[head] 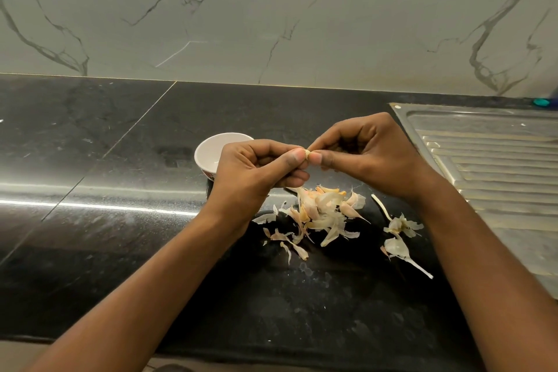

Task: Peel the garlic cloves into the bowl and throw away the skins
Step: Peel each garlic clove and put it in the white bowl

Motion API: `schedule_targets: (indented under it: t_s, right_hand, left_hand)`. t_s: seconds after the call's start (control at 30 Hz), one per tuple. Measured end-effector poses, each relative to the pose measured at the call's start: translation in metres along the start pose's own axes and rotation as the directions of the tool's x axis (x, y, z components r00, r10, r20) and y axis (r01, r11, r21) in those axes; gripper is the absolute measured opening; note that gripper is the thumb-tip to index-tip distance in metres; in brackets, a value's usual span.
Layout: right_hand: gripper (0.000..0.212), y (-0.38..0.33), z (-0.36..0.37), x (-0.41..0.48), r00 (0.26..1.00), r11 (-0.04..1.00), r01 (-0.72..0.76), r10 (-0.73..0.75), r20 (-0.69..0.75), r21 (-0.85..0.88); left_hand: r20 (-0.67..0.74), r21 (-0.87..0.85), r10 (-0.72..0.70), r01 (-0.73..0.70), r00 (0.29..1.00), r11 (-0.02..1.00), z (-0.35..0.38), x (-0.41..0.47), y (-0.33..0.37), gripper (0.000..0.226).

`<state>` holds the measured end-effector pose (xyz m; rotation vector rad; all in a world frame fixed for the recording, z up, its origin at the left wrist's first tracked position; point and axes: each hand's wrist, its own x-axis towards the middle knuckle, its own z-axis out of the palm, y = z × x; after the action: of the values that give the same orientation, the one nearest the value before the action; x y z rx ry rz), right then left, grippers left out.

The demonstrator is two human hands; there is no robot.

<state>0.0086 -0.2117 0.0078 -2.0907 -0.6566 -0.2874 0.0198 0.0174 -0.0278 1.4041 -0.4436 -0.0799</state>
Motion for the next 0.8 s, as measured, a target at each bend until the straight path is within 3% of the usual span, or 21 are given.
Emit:
schedule_targets:
  t_s: [0.4, 0.8]
  right_hand:
    - [0.003, 0.002, -0.004, 0.001, 0.999, 1.000, -0.018, 0.018, 0.030, -0.003]
    - [0.012, 0.003, -0.007, -0.003, 0.999, 0.998, -0.044, 0.044, 0.000, 0.038]
  left_hand:
    - [-0.100, -0.069, 0.015, -0.022, 0.995, 0.997, -0.001, 0.001, 0.004, 0.018]
    - [-0.057, -0.117, 0.005, -0.012, 0.998, 0.993, 0.000, 0.000, 0.005, 0.022]
